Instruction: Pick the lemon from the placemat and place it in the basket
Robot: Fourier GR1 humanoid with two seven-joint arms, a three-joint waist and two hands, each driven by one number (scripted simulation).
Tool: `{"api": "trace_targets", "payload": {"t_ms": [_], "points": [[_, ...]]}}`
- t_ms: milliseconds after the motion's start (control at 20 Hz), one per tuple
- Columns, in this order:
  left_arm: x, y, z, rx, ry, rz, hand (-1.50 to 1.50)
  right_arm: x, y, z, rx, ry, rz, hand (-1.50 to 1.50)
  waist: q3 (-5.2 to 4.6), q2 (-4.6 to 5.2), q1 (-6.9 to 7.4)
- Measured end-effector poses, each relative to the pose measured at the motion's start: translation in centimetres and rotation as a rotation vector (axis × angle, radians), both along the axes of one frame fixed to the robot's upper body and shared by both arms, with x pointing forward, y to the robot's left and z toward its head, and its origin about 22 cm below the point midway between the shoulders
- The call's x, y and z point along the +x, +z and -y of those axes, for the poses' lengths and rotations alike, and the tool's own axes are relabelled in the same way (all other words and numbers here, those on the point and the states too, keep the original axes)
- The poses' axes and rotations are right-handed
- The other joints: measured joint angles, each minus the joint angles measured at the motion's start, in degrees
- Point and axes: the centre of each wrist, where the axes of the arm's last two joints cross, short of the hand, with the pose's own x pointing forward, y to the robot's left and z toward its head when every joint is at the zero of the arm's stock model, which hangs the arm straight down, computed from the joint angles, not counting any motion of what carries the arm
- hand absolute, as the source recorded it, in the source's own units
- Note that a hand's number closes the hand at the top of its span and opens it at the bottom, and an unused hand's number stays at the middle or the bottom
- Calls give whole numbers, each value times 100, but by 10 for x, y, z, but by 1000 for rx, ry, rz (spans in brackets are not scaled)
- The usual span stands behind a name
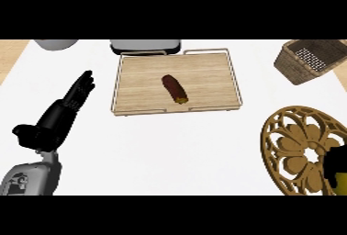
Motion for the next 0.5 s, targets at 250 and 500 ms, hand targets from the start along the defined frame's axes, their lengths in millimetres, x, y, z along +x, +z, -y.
{"api": "trace_targets", "payload": {"t_ms": [250, 500], "points": [[-6, -4, -3, -1, 12, -5, 0, -9, 22, 39, 226, 14, 11, 150, -6, -9, -74], [-9, -6, -5, 3, 22, -9, 0, -13, 56, 67, 445, -30, 72, 150, -17, -18, -139]]}}
